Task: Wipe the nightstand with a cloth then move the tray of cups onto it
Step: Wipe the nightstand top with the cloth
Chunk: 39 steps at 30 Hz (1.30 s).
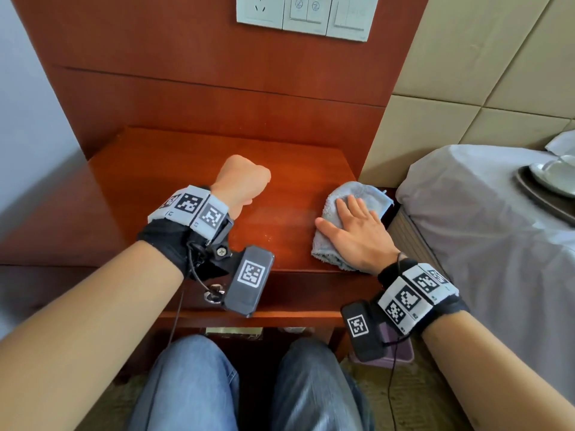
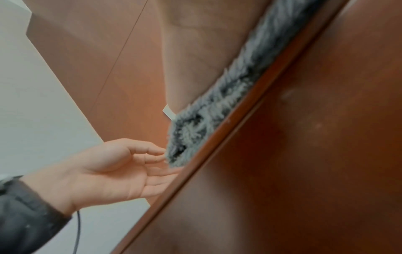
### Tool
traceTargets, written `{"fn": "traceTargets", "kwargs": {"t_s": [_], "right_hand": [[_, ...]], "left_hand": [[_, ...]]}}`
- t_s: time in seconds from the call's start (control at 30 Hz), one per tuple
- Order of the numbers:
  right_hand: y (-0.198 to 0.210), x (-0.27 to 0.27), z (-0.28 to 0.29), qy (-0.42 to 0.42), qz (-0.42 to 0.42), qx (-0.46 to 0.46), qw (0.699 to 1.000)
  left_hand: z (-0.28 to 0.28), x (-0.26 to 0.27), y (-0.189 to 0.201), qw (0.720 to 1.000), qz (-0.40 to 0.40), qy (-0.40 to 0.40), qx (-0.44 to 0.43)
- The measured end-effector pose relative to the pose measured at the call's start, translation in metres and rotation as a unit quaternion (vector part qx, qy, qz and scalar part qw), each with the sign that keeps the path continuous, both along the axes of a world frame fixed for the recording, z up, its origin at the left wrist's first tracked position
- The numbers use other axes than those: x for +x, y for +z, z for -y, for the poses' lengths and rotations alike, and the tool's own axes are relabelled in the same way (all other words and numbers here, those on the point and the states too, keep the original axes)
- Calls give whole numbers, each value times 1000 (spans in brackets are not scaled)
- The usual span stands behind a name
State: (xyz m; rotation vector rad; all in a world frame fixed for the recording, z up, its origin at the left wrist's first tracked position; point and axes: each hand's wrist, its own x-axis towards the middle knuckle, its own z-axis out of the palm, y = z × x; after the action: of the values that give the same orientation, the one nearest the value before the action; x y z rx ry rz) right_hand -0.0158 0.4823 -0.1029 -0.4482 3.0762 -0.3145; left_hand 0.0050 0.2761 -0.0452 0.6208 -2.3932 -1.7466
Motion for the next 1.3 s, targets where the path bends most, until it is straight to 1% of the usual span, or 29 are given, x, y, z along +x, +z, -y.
{"fn": "traceTargets", "kwargs": {"t_s": [0.1, 0.17, 0.3, 0.43, 0.53, 0.67, 0.73, 0.77, 0.83, 0.9, 1.03, 1.13, 1.2, 1.3], "right_hand": [[2, 8, 12, 7, 8, 0, 1000], [3, 12, 30, 23, 16, -12, 1000], [1, 18, 95, 86, 13, -7, 996], [0, 33, 163, 162, 19, 3, 987], [-3, 40, 182, 190, 15, 0, 982], [-5, 38, 177, 211, 25, -3, 977], [-9, 37, 171, 236, -1, 11, 972], [-10, 36, 165, 233, -6, 6, 973], [-12, 31, 147, 202, 10, -4, 979], [-11, 26, 121, 173, 15, 6, 985], [-8, 13, 60, 63, -3, -34, 997], [-7, 10, 22, 11, -9, -25, 1000], [-6, 10, 10, -10, -14, -18, 1000], [-8, 7, 8, -29, -11, -16, 999]], "left_hand": [[7, -1, 1, 1000, -17, -3, -8], [16, -2, 0, 1000, -20, 7, -20], [42, 4, 1, 998, -21, 39, -35], [77, 20, 3, 997, -12, 76, -15], [96, 30, -1, 995, 0, 96, 2], [93, 29, 2, 996, 11, 84, 29], [77, 24, 4, 998, 11, 63, 22], [68, 21, 5, 999, 12, 49, 16], [50, 15, 5, 1000, 11, 26, 10], [34, 8, 5, 1000, 7, 10, 21], [-5, -4, 4, 999, 11, -22, 35], [-34, -11, 2, 997, 12, -59, 45], [-50, -13, 1, 995, 11, -81, 50], [-63, -15, 1, 994, 11, -97, 54]]}}
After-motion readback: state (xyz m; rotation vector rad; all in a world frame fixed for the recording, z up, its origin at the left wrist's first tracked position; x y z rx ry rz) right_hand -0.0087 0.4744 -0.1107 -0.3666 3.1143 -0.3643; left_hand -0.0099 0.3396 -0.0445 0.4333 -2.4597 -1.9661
